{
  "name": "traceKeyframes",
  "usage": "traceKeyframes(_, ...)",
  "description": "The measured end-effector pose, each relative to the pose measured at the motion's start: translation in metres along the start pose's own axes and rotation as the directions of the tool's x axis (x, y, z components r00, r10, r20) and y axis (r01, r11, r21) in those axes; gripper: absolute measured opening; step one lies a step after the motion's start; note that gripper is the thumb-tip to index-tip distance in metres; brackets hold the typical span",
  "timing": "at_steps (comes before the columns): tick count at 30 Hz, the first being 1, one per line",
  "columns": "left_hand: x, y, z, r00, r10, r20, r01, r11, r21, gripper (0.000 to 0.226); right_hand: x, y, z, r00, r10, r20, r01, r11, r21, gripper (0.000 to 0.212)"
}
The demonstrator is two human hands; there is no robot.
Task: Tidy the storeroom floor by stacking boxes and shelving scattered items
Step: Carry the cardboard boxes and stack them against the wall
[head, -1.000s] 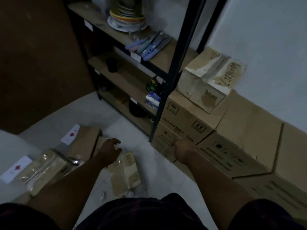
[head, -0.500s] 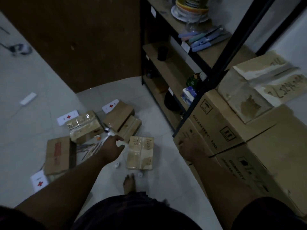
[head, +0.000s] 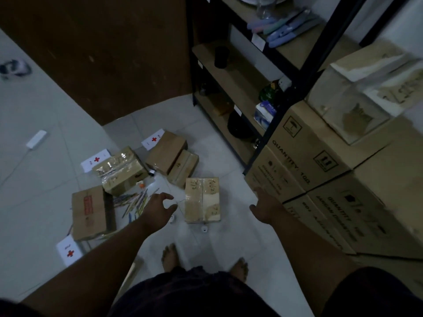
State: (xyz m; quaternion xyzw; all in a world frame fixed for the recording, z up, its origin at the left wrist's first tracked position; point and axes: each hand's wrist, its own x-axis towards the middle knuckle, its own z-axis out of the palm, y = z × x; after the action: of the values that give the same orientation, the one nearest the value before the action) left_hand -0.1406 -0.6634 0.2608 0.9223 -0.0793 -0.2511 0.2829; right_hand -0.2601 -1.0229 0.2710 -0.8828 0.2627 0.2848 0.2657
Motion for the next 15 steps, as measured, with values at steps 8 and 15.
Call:
traceKeyframes(8,0.070,-0.047,-0.015,0.992,-0.106,0.063,0.113,0.984,-0.135,0.035,0.033,-0.051,0.045,0.998,0.040,-0.050,-0.038,0.998,0.042,0.079)
traceKeyframes(15,0.145,-0.097,0.042,0.969,-0.235,0.081,0.248,0.940,-0.233,0.042,0.114,-0.058,0.120,0.996,0.087,0.020,-0.086,0.996,-0.011,0.083)
